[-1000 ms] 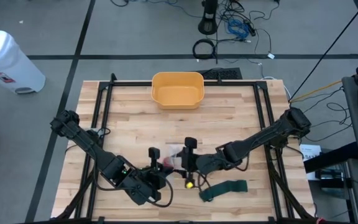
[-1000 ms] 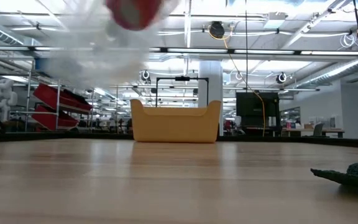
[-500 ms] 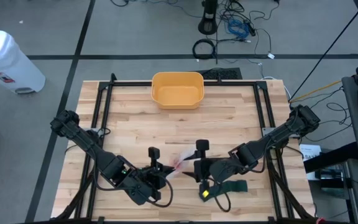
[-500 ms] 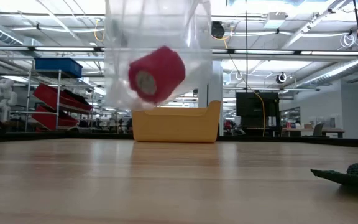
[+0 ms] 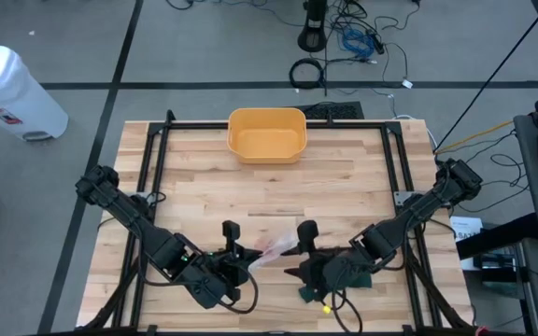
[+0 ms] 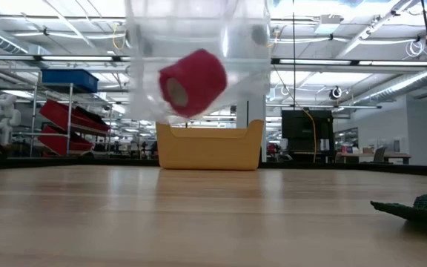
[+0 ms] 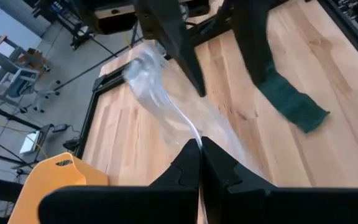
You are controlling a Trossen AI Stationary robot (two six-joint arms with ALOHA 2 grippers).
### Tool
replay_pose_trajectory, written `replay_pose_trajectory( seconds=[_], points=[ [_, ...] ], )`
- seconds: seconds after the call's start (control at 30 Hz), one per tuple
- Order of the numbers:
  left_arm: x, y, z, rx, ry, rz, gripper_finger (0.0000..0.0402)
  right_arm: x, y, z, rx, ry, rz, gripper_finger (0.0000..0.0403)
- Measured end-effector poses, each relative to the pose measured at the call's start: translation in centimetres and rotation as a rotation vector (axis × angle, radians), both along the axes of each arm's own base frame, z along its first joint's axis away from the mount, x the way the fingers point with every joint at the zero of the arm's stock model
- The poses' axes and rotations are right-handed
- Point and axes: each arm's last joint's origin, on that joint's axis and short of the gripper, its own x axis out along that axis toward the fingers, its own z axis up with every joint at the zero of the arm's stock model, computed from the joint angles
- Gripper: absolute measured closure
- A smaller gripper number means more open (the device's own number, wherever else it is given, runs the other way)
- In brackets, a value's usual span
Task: Roll bandage
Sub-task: Put the rolled red bandage into the transparent zip bag
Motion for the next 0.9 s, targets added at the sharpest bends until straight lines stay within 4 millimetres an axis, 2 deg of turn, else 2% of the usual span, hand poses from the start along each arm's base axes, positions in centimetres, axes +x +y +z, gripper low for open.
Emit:
replay_pose_trajectory(
  seconds=[0.17, 0.27, 0.37, 0.5, 0.63, 0.9],
  points=[
    [0.0, 0.5, -0.4, -0.010, 0.028, 0.034, 0.0400, -0.5, 0.3, -0.2, -0.052, 0.011, -0.032, 0.0216],
    [0.0, 1.7, -1.7, -0.018, 0.086, 0.109, 0.0400, -1.1, 0.8, -0.2, -0.060, 0.021, -0.012, 0.0216],
    [-0.3, 2.9, -3.0, -0.024, 0.152, 0.195, 0.0400, -2.1, 1.4, 0.2, -0.026, 0.026, -0.002, 0.0216],
    [-1.0, 3.7, -3.5, 0.011, 0.211, 0.255, 0.0400, -3.9, 1.9, 0.9, 0.030, 0.040, 0.004, 0.0216],
    [-1.9, 4.9, -3.0, 0.111, 0.229, 0.304, 0.0400, -5.5, 2.3, 1.5, 0.078, 0.063, 0.002, 0.0216],
    [-3.7, 7.1, -1.8, 0.031, 0.216, 0.464, 0.0400, -6.7, 2.6, 1.3, 0.099, 0.111, -0.011, 0.0216]
  ],
)
